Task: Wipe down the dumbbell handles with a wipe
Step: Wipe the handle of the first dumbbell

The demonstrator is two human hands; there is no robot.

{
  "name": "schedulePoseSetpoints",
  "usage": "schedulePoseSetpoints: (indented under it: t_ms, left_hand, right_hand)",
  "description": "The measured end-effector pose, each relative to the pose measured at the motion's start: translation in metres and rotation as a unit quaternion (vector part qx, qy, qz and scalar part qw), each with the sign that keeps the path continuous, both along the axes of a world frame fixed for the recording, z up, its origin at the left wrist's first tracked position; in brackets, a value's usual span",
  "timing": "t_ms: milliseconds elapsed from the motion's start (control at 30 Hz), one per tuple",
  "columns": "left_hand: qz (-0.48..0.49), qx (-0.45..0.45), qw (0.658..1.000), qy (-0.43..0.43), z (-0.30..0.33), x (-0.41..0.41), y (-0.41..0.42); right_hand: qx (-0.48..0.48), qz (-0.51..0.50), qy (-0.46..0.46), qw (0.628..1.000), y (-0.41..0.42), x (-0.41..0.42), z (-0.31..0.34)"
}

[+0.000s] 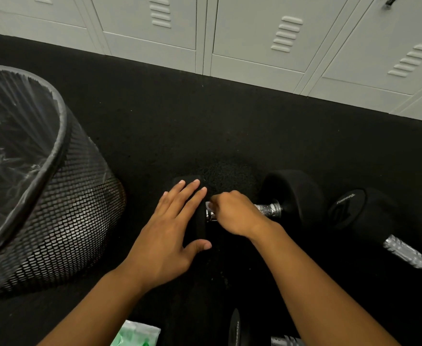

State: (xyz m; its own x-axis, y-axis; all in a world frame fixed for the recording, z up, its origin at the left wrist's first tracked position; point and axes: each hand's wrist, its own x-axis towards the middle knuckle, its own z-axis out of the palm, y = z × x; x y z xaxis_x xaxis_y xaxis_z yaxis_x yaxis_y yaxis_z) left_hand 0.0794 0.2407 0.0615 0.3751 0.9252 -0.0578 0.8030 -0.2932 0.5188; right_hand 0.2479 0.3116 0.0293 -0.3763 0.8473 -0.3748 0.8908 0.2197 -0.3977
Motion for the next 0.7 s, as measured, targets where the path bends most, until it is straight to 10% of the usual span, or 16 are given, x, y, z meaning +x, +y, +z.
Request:
schedulePoseSetpoints:
  t_ms: [700]
  left_hand:
    - [-0.001,-0.009,1.0,-0.011,-0.001,-0.001,-0.001]
  right_hand:
    - [0.168,0.059,0.133,0.975,-0.039,0.019,-0.01]
